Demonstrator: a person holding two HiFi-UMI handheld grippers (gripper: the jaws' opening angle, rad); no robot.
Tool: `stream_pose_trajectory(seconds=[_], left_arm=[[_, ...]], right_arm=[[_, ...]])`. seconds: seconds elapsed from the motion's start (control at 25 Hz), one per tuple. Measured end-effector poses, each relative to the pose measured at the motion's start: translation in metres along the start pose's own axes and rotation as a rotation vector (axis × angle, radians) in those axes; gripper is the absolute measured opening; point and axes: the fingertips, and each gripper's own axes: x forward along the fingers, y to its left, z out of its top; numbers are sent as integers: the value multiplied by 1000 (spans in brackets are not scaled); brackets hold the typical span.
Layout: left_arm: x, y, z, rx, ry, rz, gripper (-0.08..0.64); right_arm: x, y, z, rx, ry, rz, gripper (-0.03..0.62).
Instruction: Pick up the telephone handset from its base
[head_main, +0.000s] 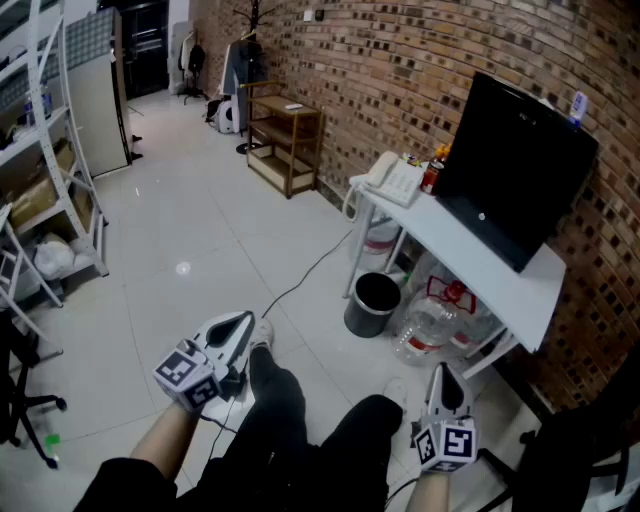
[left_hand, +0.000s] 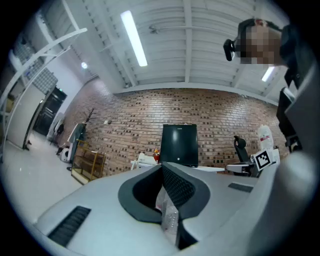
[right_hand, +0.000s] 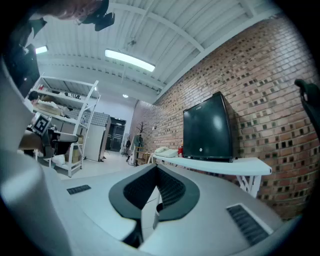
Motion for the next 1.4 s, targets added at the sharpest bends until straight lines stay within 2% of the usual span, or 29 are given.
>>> stream_pose_trajectory(seconds=[0.2, 0.32, 0.44, 0.6, 0.84, 1.04, 1.16, 1.4], left_arm=[[19, 4, 50, 18, -31, -5, 2], [29, -1, 75, 10, -62, -40, 2], [37, -5, 91, 6, -70, -73, 2], [43, 4, 105, 43, -61, -59, 3], [48, 12, 92, -1, -56, -26, 2], [73, 13, 70, 18, -31, -56, 2], [93, 27, 50, 45, 12, -52, 2], [152, 51, 26, -10, 4, -43, 3]], right_arm=[[11, -12, 43, -36, -55, -11, 8], [21, -19, 72, -35, -94, -16, 8], [29, -24, 91, -32, -114, -12, 8], [38, -24, 101, -38, -113, -3, 8], [53, -16, 89, -28, -78, 12, 8], [72, -7, 68, -21, -44, 34, 8], [90, -11, 55, -32, -10, 36, 8], [146, -36, 39, -32, 23, 32, 8]])
